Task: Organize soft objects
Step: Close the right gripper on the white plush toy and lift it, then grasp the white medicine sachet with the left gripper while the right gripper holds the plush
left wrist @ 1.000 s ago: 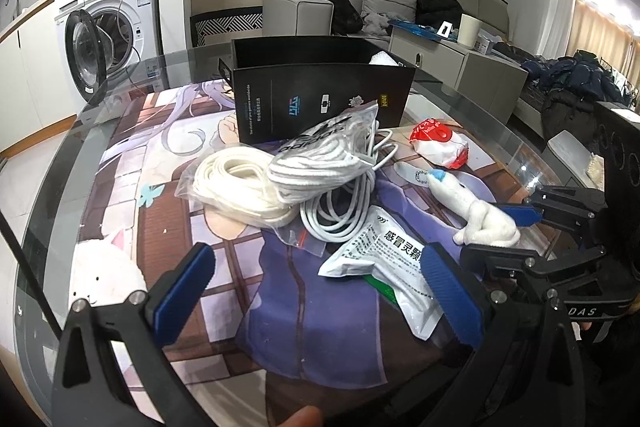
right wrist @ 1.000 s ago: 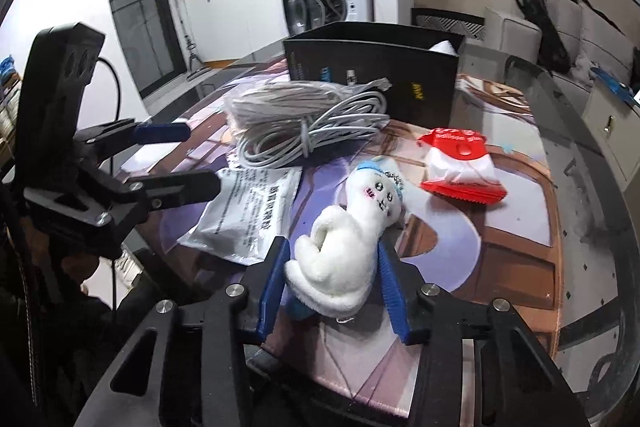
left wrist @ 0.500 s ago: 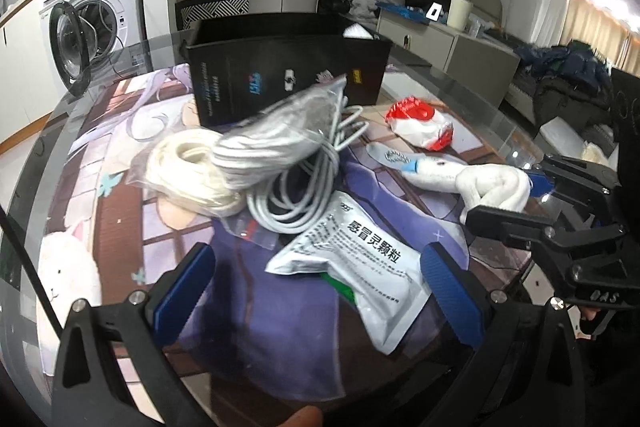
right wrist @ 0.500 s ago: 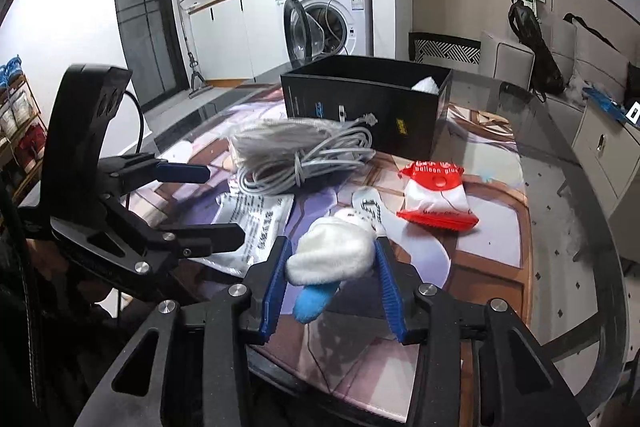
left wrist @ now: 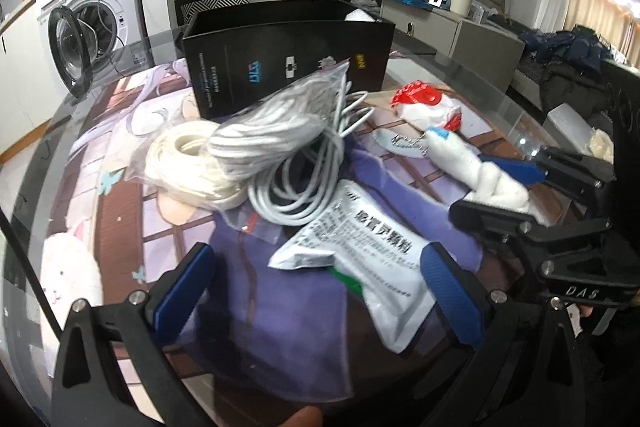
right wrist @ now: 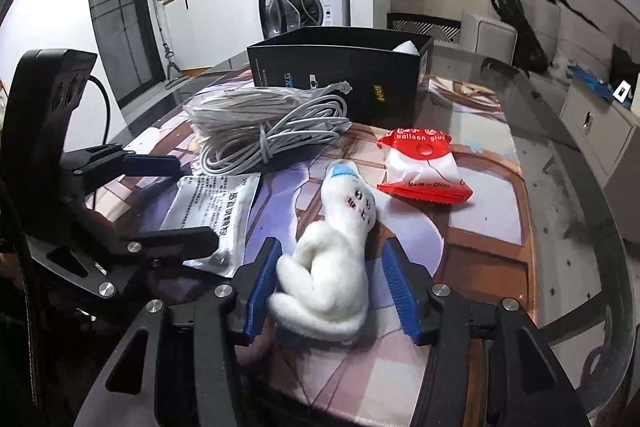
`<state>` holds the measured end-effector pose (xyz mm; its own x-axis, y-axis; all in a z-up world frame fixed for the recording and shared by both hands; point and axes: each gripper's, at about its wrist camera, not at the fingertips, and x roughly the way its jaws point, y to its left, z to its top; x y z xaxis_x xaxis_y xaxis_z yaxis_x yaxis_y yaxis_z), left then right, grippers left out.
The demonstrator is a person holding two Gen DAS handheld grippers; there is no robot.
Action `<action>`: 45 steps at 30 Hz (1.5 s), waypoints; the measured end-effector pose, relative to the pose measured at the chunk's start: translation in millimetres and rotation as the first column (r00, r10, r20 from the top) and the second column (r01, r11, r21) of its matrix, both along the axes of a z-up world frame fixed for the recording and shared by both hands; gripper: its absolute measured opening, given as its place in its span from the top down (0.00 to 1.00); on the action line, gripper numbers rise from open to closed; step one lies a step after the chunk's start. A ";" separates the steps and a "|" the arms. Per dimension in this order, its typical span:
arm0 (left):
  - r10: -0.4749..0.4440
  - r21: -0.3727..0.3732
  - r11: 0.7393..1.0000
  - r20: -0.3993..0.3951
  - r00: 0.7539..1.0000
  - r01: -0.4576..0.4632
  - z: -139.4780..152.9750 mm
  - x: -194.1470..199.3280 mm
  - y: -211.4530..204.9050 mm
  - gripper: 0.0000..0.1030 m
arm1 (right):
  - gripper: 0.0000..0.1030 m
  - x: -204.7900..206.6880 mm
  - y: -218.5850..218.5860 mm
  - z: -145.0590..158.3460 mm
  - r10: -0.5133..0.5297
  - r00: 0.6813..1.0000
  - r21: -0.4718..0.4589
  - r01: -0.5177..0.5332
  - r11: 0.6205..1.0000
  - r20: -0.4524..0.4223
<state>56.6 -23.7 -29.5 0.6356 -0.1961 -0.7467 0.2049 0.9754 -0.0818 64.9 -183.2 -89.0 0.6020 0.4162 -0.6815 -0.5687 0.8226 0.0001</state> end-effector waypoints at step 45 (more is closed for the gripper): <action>-0.086 0.015 0.996 0.043 0.995 0.085 10.0 -24.2 6.1 0.70 | 0.63 -12.9 -7.0 17.5 0.043 0.996 0.006 -0.043 0.999 0.081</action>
